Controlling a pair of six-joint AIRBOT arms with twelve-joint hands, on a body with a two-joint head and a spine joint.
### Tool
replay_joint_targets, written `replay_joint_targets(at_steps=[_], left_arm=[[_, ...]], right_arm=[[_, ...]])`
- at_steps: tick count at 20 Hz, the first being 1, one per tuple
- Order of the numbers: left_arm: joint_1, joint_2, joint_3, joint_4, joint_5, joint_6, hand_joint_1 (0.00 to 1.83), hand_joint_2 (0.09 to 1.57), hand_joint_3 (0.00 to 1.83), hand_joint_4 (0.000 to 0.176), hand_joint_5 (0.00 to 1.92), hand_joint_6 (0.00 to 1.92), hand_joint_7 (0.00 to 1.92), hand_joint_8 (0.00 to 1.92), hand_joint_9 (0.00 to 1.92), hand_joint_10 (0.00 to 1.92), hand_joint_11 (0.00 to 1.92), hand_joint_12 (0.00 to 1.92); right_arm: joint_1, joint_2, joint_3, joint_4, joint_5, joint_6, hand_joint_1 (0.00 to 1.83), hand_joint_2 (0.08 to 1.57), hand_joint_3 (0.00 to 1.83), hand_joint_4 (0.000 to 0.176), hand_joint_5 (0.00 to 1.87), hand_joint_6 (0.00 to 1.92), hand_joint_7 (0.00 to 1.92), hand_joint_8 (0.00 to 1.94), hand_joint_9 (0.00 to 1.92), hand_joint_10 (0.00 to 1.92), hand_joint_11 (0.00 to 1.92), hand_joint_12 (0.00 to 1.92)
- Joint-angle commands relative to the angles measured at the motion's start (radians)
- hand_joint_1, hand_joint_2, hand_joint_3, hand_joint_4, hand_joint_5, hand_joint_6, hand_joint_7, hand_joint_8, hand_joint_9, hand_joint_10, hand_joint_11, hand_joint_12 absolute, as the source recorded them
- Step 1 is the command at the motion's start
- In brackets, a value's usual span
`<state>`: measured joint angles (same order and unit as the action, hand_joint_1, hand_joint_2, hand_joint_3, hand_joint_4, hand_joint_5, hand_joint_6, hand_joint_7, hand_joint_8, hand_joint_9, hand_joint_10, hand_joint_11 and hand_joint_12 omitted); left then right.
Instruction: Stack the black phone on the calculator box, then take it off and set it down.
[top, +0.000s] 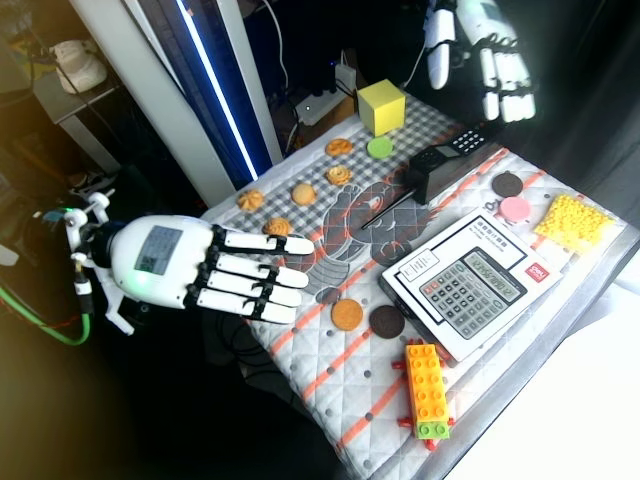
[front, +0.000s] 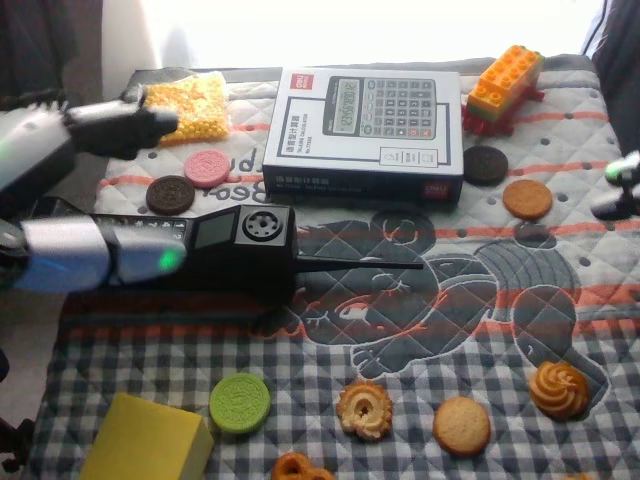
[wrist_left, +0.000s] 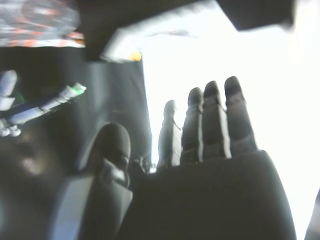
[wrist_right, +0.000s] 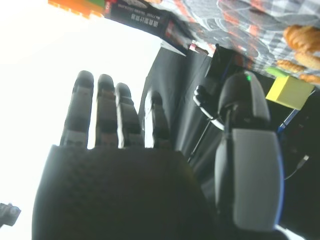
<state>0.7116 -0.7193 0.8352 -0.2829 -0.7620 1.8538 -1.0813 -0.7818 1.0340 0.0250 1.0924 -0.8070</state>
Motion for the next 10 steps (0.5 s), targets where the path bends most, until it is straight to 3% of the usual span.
replay_joint_targets(at_steps=[1,2,3,4,5,6,7,9,10], left_arm=[[-0.017,-0.011,0.001,0.018,-0.039,0.029,0.76,0.85,0.0,0.075,0.23,0.0,0.34,0.0,0.38,0.04,0.0,1.22],[-0.04,-0.028,0.005,0.032,-0.003,0.062,0.73,0.82,0.0,0.115,0.19,0.0,0.28,0.0,0.35,0.02,0.0,1.13],[-0.07,-0.047,0.012,0.038,0.031,0.091,0.73,0.82,0.0,0.123,0.18,0.0,0.27,0.0,0.35,0.01,0.0,1.11],[-0.083,-0.06,0.018,0.039,0.051,0.112,0.72,0.8,0.0,0.112,0.21,0.01,0.25,0.0,0.33,0.0,0.0,1.04],[-0.094,-0.07,0.025,0.039,0.067,0.126,0.72,0.79,0.0,0.104,0.22,0.01,0.23,0.01,0.31,0.01,0.0,0.95],[-0.105,-0.078,0.035,0.038,0.086,0.133,0.72,0.79,0.0,0.101,0.21,0.0,0.22,0.0,0.29,0.01,0.0,0.85],[-0.111,-0.084,0.045,0.032,0.102,0.133,0.71,0.81,0.0,0.078,0.26,0.02,0.22,0.0,0.29,0.0,0.0,0.78],[-0.12,-0.093,0.065,0.014,0.129,0.133,0.69,0.84,0.01,0.054,0.31,0.02,0.24,0.0,0.3,0.0,0.0,0.77],[-0.122,-0.097,0.072,0.009,0.14,0.133,0.67,0.86,0.01,0.056,0.29,0.0,0.24,0.0,0.29,0.0,0.0,0.74]], right_arm=[[0.007,0.001,0.0,0.024,0.116,0.002,0.73,1.24,0.0,0.06,0.62,0.0,0.48,0.0,0.48,0.0,0.43,0.21],[0.006,0.0,0.0,0.024,0.116,0.002,0.7,1.25,0.0,0.061,0.63,0.0,0.49,0.0,0.49,0.01,0.45,0.19],[0.005,0.0,0.0,0.024,0.116,0.002,0.69,1.25,0.0,0.061,0.63,0.0,0.5,0.0,0.5,0.01,0.45,0.19],[0.003,0.0,0.0,0.024,0.116,0.002,0.65,1.25,0.0,0.079,0.63,0.0,0.5,0.0,0.51,0.01,0.47,0.19],[0.003,0.0,0.0,0.024,0.116,0.002,0.62,1.26,0.01,0.078,0.62,0.0,0.5,0.0,0.51,0.01,0.47,0.18],[0.003,0.0,0.0,0.024,0.116,0.002,0.62,1.26,0.0,0.09,0.63,0.0,0.51,0.0,0.51,0.01,0.47,0.18],[0.003,0.0,0.0,0.023,0.116,0.002,0.61,1.26,0.0,0.087,0.63,0.0,0.51,0.01,0.53,0.01,0.49,0.19],[0.003,-0.002,0.0,0.022,0.116,0.002,0.63,1.26,0.0,0.089,0.65,0.0,0.52,0.0,0.53,0.0,0.49,0.15],[0.003,-0.002,0.0,0.021,0.116,0.002,0.67,1.25,0.0,0.089,0.65,0.0,0.51,0.0,0.49,0.0,0.46,0.13]])
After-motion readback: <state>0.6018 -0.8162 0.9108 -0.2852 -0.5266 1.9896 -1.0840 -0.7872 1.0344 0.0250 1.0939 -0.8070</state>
